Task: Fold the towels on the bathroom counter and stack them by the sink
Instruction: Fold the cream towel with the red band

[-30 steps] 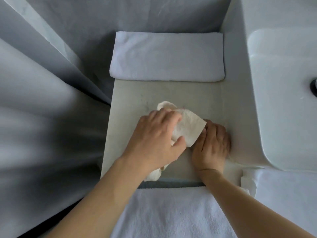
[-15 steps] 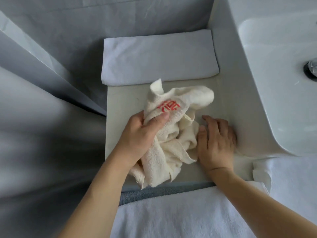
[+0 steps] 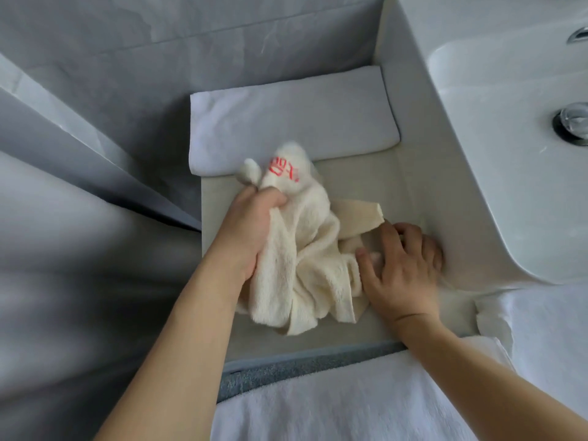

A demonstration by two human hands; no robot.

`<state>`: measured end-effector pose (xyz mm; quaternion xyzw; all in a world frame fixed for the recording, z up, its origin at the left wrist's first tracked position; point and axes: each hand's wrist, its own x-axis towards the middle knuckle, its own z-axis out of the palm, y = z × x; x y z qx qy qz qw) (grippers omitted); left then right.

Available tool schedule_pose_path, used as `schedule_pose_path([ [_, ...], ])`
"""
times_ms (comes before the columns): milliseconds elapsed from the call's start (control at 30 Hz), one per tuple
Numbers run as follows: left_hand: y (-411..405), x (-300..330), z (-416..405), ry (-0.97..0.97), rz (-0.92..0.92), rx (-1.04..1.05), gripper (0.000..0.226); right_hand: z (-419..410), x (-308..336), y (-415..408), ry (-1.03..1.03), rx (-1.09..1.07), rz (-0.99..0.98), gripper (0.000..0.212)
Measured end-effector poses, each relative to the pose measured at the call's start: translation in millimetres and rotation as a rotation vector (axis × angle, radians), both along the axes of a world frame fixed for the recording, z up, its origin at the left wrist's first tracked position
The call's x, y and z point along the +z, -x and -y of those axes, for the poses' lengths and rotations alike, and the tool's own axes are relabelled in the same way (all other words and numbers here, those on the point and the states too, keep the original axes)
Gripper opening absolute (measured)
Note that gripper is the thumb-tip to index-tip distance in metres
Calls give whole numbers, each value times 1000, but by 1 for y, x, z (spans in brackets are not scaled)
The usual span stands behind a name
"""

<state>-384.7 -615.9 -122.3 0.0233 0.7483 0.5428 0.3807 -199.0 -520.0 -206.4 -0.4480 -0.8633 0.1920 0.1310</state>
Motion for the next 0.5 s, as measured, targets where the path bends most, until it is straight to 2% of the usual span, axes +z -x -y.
schedule_pose_path([
  [67, 6, 1, -8, -159, 123, 103, 28, 0, 1, 1, -9, 23, 5, 55],
  [100, 7, 1, -12, -134, 86, 100, 29, -1, 1, 1, -3, 48, 19, 56],
  [133, 6, 0, -16, -11, -73, 36, 32, -2, 0, 0, 4, 72, 45, 58],
  [200, 2, -11, -15, 358, -652, -118, 43, -4, -2, 0, 15, 103, 106, 65],
  [233, -2, -15, -12, 423, -906, -157, 50, -5, -2, 1, 13, 109, 127, 67],
  [267, -5, -17, -12, 408, -1015, -200, 56, -4, -3, 2, 3, 111, 141, 67],
  [300, -8, -19, -14, 390, -995, -269, 62, -4, -4, 2, -11, 113, 147, 67],
  [367, -14, -26, -22, 542, -902, -502, 70, -4, -4, 3, -32, 115, 151, 65],
  [433, -15, -31, -27, 639, -952, -619, 55, -5, -4, 3, -35, 118, 163, 63],
  [500, -13, -27, -30, 518, -988, -520, 29, -4, -3, 3, -35, 120, 172, 62],
])
